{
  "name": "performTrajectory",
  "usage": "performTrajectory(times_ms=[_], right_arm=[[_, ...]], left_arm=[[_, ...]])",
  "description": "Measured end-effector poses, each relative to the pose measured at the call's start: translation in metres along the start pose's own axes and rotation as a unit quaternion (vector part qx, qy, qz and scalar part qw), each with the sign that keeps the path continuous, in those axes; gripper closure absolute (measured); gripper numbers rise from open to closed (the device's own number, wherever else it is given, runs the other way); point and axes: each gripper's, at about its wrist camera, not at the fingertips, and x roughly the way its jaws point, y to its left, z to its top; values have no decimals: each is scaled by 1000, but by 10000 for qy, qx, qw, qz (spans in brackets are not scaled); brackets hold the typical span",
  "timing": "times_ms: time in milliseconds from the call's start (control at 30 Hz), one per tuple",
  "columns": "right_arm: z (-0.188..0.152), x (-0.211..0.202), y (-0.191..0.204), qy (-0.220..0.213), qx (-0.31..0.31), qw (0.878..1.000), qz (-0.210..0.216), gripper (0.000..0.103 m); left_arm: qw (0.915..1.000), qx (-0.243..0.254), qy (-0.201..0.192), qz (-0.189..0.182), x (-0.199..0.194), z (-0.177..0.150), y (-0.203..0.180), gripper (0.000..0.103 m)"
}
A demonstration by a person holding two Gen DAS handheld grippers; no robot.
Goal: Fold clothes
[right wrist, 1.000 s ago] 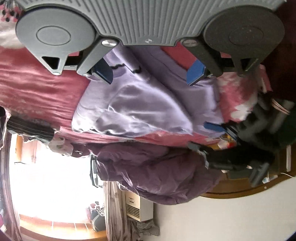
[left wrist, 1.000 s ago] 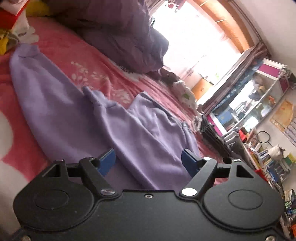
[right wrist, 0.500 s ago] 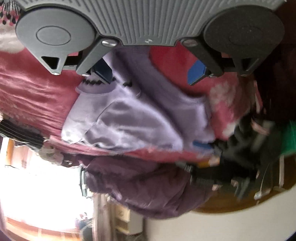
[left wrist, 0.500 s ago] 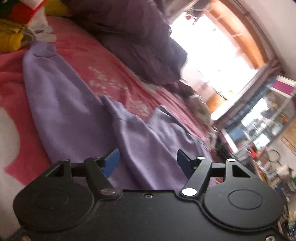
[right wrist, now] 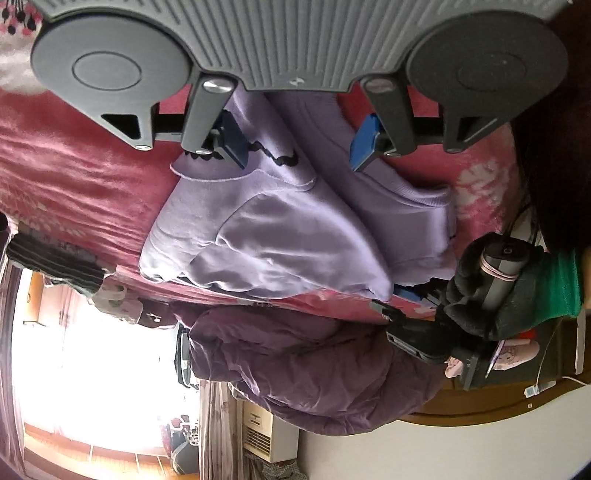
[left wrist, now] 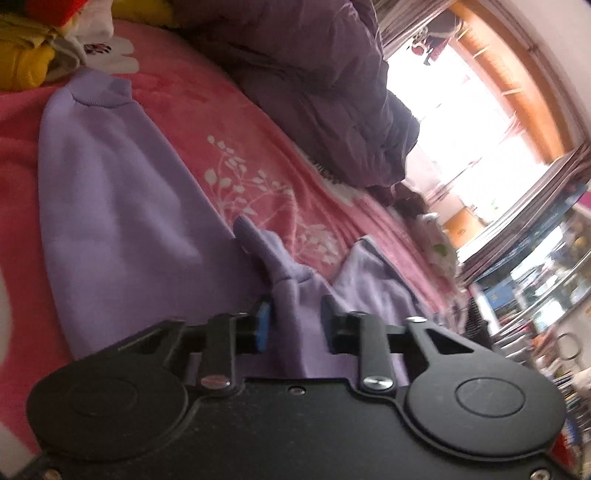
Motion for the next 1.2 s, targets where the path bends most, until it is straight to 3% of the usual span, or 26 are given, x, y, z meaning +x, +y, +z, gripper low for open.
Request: performTrajectory(times_ms=[100, 400, 567, 700, 800, 1067, 1200], right_arm=[[0, 4, 1, 21, -36, 10000, -23, 42], [-4, 13, -5, 184, 267, 9995, -2, 46], [-6, 10, -26, 134, 1080, 9940, 147, 68], [-8, 7, -42, 93, 1725, 9846, 266, 73], [-14, 4, -58, 44, 2436, 9688, 446, 75], [-38, 2, -88, -93, 4051, 9103, 844, 83], [-46, 4, -90, -173, 4392, 8939, 883, 89]], left_arm=[[9997, 235, -87, -59, -4, -1, -13, 100], [9876, 1184, -453, -923, -30, 6, -104, 101], [9826, 1481, -326, -1076, -9, 6, -159, 101], [9785, 1743, -143, -1094, 18, 0, -195, 101], [9750, 1952, -27, -1059, 36, -7, -217, 101], [9644, 2492, 267, -848, 86, -36, -259, 101], [9601, 2668, 400, -735, 108, -52, -272, 101]])
